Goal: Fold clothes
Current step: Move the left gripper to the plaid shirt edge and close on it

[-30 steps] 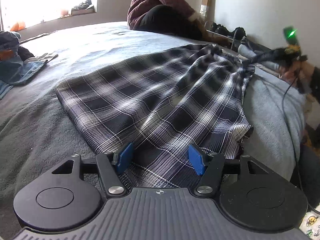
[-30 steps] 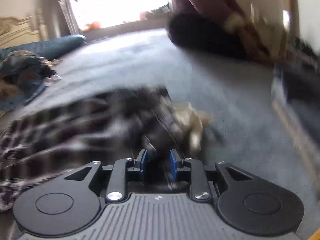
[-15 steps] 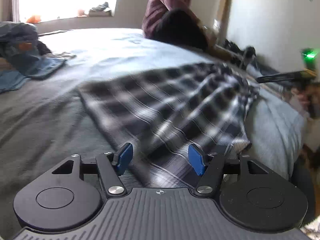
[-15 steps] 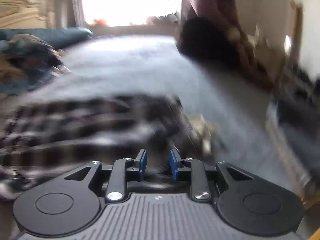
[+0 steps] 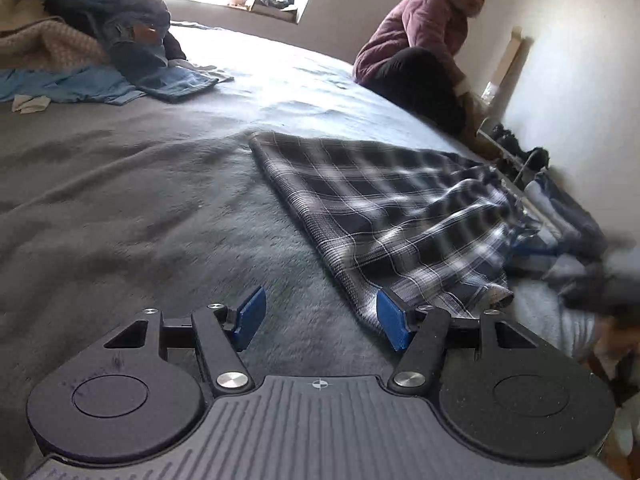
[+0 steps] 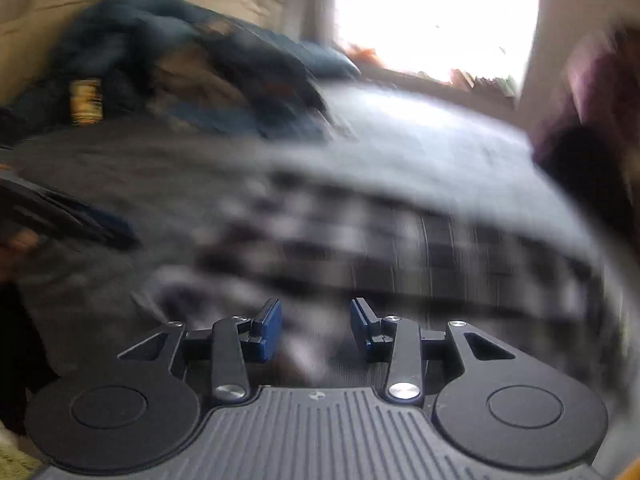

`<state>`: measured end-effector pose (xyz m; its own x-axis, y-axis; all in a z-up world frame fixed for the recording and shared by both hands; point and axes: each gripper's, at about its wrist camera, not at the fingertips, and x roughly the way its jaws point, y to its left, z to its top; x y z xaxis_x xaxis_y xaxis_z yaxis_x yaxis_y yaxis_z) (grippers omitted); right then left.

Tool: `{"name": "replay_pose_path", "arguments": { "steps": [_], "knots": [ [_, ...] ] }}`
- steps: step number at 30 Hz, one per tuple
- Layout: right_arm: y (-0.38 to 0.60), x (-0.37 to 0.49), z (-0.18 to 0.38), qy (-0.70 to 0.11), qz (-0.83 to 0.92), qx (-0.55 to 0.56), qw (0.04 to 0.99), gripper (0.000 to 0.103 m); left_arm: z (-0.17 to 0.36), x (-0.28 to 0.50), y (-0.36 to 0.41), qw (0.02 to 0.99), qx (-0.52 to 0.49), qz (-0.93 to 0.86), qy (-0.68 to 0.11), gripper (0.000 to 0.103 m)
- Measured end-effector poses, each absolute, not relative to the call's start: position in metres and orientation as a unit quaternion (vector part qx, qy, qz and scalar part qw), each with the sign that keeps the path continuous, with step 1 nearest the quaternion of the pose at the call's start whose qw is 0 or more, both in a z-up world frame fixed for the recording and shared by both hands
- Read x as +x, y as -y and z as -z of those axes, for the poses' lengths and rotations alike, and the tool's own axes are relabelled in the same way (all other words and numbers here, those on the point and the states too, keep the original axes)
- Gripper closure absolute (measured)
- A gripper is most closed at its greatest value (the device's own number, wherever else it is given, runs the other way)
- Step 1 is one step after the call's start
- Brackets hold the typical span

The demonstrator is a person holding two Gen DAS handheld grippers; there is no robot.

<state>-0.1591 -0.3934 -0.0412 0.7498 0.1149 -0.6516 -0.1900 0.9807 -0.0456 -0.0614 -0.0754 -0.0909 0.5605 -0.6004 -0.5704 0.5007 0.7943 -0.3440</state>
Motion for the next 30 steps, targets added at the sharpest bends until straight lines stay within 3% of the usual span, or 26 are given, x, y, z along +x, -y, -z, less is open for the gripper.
{"name": "replay_pose_path", "arguments": {
  "steps": [4,6,9,12,18,23,25,30],
  "knots": [
    [0.409,-0.187,0.071,-0.36,-0.034,0.041,0.932,0.063,0.096,-0.064,0.061,0.876,-0.081,0.316,-0.354,0.041],
    [0.4,-0.196,0.054,-0.34,-0.03,0.042,0.939,0.062,0.098,-0.061,0.056,0.875,-0.091,0.31,-0.36,0.042],
    [0.363,-0.207,0.035,-0.268,-0.073,-0.021,0.96,0.058,0.099,-0.058,0.048,0.876,-0.112,0.298,-0.363,0.042],
    [0.315,-0.21,0.038,-0.225,-0.123,-0.122,0.959,0.044,0.099,-0.061,0.041,0.878,-0.123,0.287,-0.363,0.042],
    [0.243,-0.192,0.086,-0.204,-0.135,-0.24,0.939,0.042,0.101,-0.062,0.035,0.877,-0.133,0.279,-0.368,0.041],
    [0.234,-0.166,0.108,-0.212,-0.087,-0.27,0.935,0.066,0.102,-0.055,0.034,0.877,-0.145,0.277,-0.366,0.041],
    [0.24,-0.162,0.105,-0.216,-0.074,-0.241,0.943,0.081,0.103,-0.045,0.036,0.877,-0.153,0.273,-0.363,0.041],
    [0.237,-0.153,0.111,-0.206,-0.053,-0.254,0.943,0.09,0.108,0.006,0.056,0.87,-0.171,0.279,-0.368,0.041]
  ]
}}
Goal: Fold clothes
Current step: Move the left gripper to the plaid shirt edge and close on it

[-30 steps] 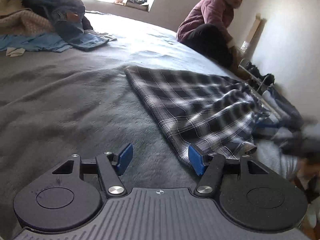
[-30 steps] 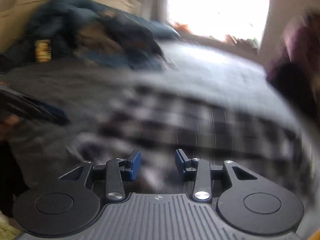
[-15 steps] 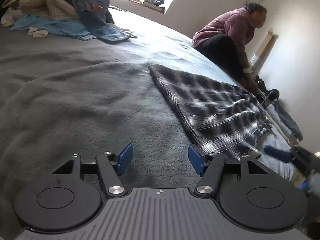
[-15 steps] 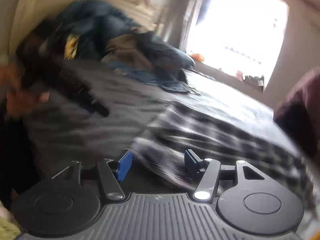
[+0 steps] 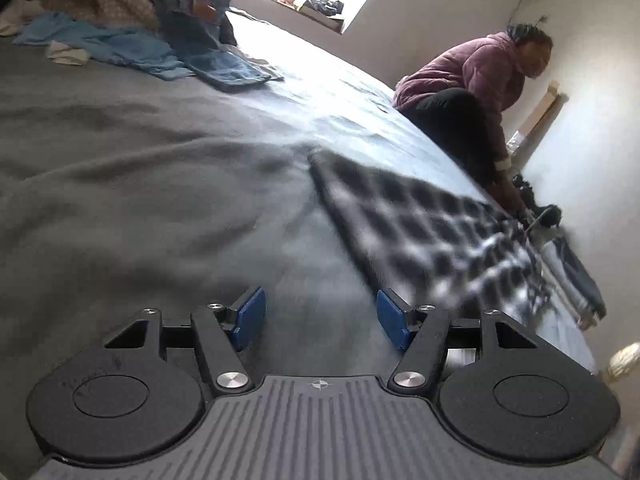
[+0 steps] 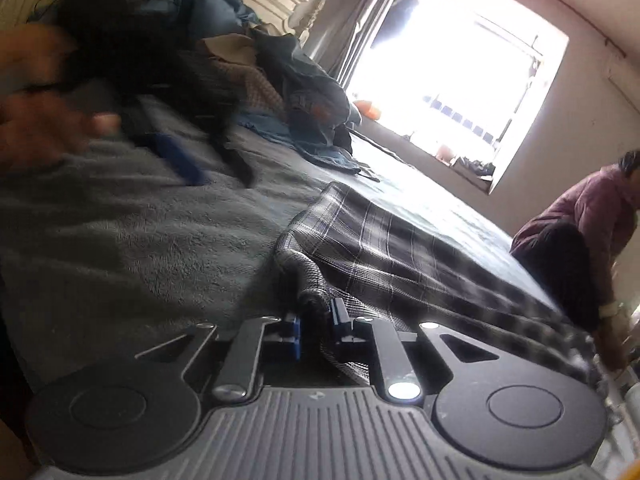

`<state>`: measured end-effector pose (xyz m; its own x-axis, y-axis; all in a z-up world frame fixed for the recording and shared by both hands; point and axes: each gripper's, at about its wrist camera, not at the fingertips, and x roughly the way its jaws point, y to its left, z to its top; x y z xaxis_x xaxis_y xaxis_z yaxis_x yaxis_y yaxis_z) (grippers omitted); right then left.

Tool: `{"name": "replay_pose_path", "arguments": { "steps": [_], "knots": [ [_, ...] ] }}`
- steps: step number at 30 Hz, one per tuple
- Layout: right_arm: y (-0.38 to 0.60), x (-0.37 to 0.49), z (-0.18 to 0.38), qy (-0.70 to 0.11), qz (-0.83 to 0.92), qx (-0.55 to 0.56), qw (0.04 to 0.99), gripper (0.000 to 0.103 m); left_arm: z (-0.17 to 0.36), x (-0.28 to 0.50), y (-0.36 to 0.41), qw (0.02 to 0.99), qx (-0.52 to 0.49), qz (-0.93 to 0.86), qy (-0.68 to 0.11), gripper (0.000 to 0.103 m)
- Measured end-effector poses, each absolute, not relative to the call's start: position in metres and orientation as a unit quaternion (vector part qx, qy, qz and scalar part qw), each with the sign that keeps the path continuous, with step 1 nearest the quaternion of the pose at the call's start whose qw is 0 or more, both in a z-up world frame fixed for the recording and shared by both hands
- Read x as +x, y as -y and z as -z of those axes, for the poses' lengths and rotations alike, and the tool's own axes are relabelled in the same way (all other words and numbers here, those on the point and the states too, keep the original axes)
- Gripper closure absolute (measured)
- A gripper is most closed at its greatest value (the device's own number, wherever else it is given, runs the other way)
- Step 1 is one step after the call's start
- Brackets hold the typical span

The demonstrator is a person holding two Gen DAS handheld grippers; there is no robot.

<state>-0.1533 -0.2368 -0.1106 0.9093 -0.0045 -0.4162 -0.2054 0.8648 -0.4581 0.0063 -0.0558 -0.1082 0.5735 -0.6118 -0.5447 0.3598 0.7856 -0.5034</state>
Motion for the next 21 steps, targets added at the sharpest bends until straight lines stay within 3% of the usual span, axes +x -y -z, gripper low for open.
{"name": "replay_pose_path", "arguments": {
  "steps": [12,21],
  "knots": [
    [0.243,-0.165,0.109,-0.206,-0.049,-0.246,0.946,0.091,0.116,0.111,0.123,0.858,-0.159,0.289,-0.395,0.041],
    [0.241,-0.174,0.113,-0.186,-0.049,-0.25,0.949,0.091,0.111,0.106,0.14,0.878,-0.111,0.282,-0.371,0.066]
  ]
}}
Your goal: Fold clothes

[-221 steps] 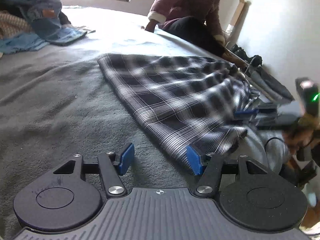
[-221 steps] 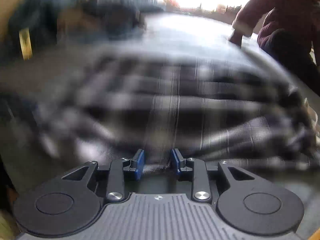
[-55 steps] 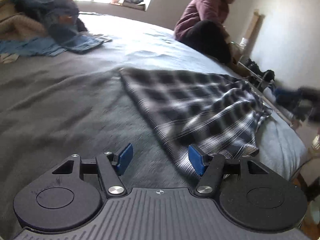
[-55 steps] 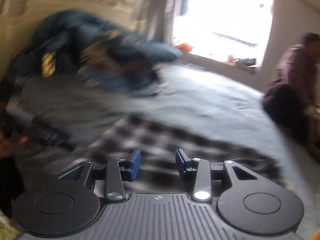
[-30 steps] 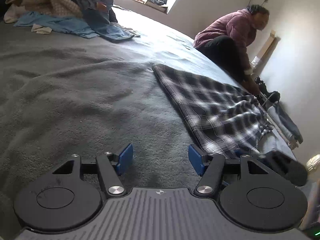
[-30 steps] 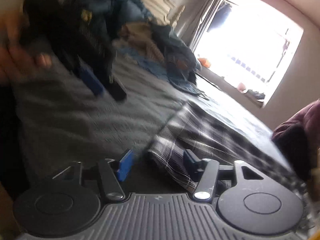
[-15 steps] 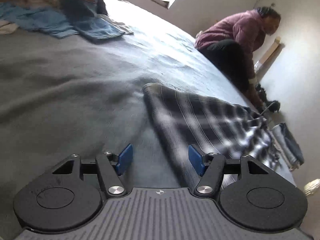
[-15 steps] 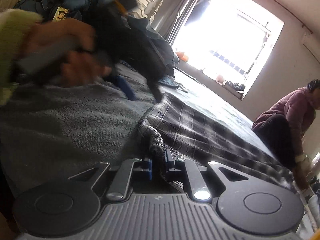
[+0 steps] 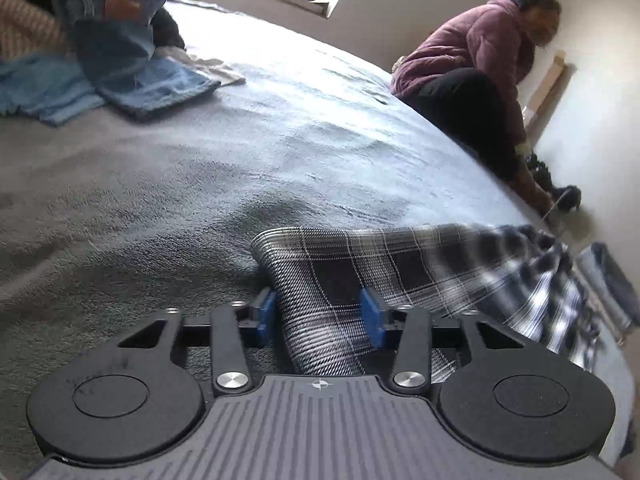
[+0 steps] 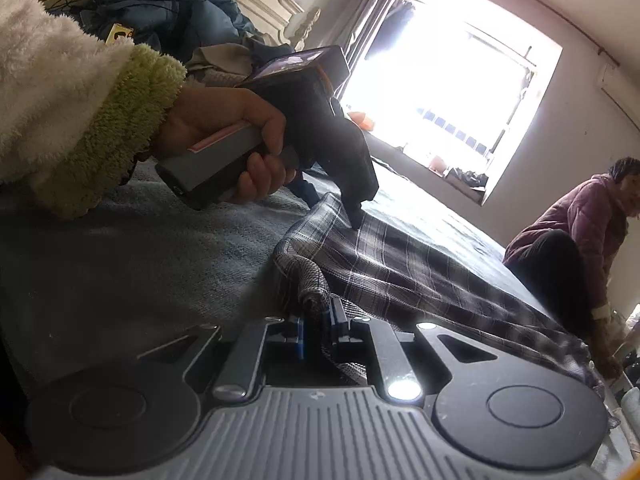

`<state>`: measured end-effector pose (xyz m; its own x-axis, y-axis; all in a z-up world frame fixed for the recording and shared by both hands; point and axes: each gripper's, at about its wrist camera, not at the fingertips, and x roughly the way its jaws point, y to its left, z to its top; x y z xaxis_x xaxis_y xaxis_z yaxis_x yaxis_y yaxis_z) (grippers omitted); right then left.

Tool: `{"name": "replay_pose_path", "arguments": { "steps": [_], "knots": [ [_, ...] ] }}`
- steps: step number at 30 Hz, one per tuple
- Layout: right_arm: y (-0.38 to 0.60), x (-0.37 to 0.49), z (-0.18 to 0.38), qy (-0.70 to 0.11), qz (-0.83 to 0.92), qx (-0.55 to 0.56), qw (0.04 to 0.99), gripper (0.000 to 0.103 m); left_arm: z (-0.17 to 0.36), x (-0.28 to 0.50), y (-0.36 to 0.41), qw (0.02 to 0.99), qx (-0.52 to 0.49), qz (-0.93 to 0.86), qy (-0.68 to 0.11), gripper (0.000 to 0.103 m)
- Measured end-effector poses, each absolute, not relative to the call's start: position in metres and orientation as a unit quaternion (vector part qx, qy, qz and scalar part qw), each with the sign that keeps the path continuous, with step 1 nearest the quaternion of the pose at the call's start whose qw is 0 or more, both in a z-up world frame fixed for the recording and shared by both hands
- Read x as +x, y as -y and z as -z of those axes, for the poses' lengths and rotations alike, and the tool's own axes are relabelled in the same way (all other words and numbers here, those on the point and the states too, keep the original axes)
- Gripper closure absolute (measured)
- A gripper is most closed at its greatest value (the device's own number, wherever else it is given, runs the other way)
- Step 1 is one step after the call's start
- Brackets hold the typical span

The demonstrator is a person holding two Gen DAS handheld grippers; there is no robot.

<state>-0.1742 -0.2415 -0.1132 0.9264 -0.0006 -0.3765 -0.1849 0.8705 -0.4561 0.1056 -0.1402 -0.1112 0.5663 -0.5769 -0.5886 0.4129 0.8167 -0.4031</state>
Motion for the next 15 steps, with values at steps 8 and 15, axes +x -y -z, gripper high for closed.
{"name": "replay_pose_path", "arguments": {
  "steps": [8,15],
  "knots": [
    [0.245,-0.172,0.113,-0.165,-0.049,-0.25,0.953,0.091,0.117,0.121,0.145,0.873,-0.169,0.251,-0.384,0.089],
    [0.246,-0.17,0.105,-0.169,-0.056,-0.241,0.954,0.095,0.112,0.115,0.146,0.883,-0.19,0.216,-0.371,0.098]
  ]
}}
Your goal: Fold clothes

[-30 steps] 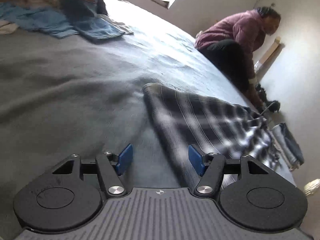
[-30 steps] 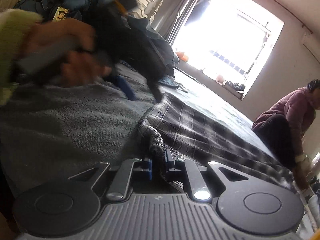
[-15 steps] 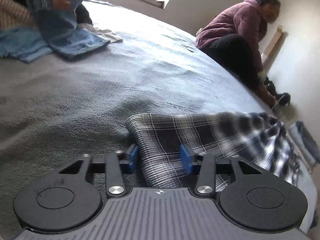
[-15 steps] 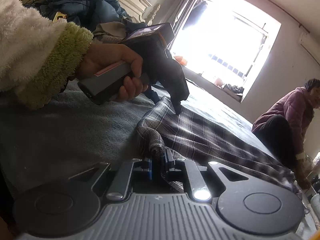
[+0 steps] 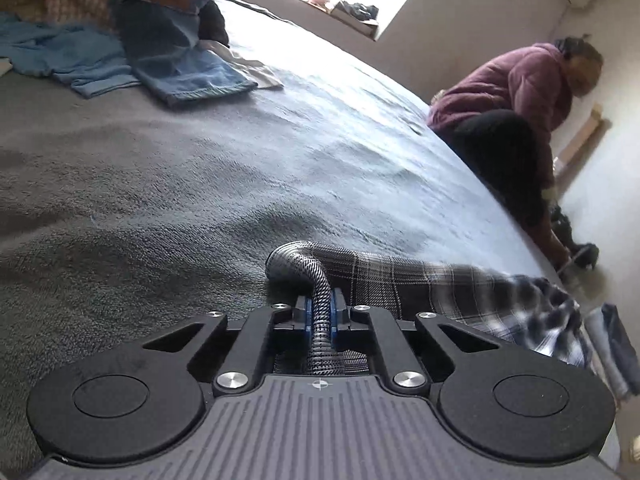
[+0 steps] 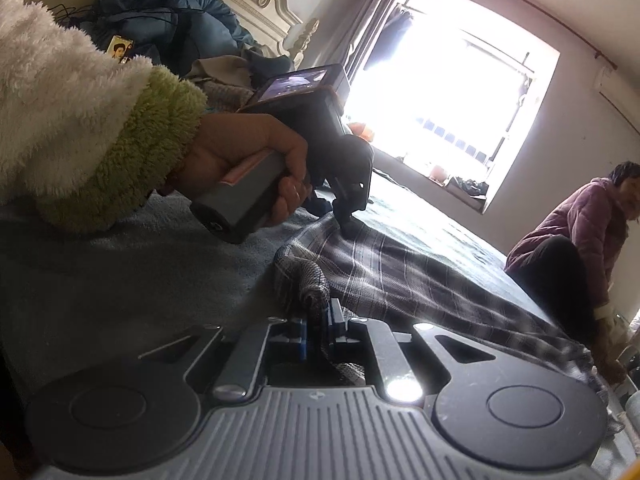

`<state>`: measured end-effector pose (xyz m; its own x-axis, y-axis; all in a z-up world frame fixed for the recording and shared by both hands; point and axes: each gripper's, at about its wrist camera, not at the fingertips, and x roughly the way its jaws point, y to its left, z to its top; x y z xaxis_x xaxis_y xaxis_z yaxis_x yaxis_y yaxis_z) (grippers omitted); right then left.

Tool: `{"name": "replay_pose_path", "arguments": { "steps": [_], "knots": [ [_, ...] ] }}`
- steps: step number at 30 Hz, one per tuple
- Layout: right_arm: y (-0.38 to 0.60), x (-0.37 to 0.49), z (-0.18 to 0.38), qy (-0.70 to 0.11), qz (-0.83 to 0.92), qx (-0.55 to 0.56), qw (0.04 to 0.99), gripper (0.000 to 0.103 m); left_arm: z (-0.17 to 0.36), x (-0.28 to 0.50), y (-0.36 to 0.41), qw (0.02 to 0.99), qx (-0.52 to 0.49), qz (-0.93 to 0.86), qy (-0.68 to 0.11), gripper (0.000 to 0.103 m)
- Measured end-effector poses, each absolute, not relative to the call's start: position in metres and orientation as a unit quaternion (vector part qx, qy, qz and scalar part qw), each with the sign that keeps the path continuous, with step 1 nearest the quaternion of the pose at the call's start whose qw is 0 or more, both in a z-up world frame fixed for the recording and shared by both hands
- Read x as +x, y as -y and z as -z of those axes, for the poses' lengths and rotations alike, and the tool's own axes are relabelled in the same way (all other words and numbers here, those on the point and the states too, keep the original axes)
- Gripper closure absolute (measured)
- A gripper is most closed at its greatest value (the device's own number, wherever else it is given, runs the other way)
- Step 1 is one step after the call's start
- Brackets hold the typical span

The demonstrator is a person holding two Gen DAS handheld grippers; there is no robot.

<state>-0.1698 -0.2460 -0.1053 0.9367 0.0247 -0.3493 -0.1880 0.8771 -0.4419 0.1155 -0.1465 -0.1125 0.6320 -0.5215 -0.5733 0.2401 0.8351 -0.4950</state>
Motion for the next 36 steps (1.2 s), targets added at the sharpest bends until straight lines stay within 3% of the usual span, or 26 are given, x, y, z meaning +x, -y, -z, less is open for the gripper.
{"name": "replay_pose_path", "arguments": {
  "steps": [18,36],
  "knots": [
    [0.217,-0.21,0.064,-0.141,-0.083,-0.249,0.954,0.096,0.077,0.087,0.087,0.884,-0.229,0.209,-0.351,0.101],
    [0.15,-0.236,0.029,-0.108,-0.289,-0.18,0.934,0.096,0.043,0.035,-0.076,0.912,-0.232,0.077,-0.33,0.103]
  ]
}}
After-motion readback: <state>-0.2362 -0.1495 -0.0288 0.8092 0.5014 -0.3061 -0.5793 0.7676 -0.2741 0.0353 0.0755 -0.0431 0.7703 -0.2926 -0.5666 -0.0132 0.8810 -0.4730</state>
